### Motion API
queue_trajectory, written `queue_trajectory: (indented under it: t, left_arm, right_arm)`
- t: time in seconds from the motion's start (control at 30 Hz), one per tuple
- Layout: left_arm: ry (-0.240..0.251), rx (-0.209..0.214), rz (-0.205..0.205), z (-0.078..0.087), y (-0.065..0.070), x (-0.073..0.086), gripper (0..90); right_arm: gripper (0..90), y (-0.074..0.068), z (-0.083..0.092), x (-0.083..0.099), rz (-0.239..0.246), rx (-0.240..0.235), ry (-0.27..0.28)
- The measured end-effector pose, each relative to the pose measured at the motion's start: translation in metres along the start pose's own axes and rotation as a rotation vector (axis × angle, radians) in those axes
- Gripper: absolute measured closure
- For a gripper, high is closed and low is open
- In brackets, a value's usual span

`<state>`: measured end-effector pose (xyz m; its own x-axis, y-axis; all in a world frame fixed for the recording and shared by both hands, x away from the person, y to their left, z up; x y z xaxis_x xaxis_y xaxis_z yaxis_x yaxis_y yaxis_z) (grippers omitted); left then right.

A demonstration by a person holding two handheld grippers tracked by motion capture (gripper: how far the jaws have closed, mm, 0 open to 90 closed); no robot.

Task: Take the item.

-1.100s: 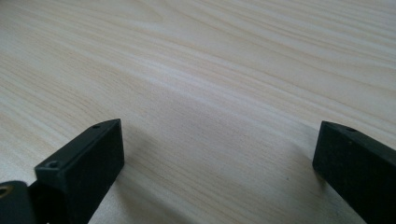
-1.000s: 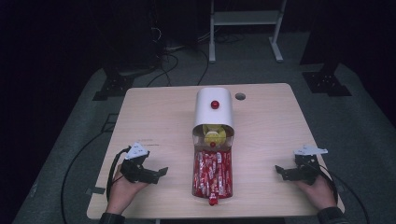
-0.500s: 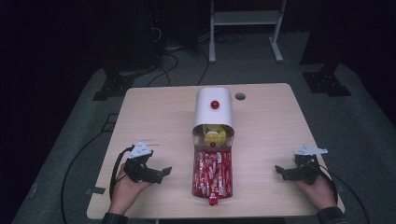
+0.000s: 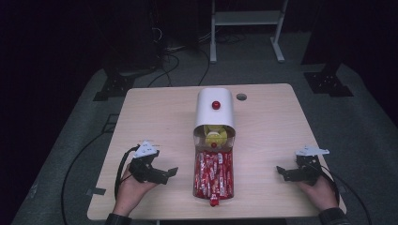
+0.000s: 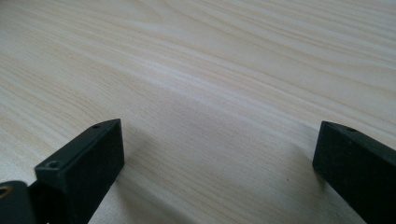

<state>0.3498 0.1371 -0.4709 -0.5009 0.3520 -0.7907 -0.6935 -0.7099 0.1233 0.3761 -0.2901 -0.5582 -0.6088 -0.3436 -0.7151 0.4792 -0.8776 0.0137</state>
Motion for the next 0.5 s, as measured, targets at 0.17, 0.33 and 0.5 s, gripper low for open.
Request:
queue_trajectory:
  t: [0.17, 0.33, 0.5]
  left_arm:
    - [0.005, 0.017, -0.007, -0.002, 0.007, -0.004, 0.0]
    - [0.009, 0.029, -0.018, -0.005, 0.015, -0.009, 0.0]
    - [0.011, 0.043, -0.025, -0.008, 0.024, -0.013, 0.0]
  right_arm:
    - [1.4, 0.0, 0.0, 0.0, -0.001, 0.0, 0.001]
    - [1.4, 0.0, 0.0, 0.0, 0.0, 0.0, 0.0]
    - [1.4, 0.0, 0.0, 0.0, 0.0, 0.0, 0.001]
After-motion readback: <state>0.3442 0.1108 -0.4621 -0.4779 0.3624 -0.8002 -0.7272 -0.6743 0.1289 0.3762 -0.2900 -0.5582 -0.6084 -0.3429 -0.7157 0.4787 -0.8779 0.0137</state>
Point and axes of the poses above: each handheld gripper's, and its own axes: z roughly backward along the jaws, x roughly out of its underside, y roughly to its right, the point moved 10 cm from there along -z, roughly forward along the jaws, and after that the axes turned 2 degrees about z, right-handed, at the moved point
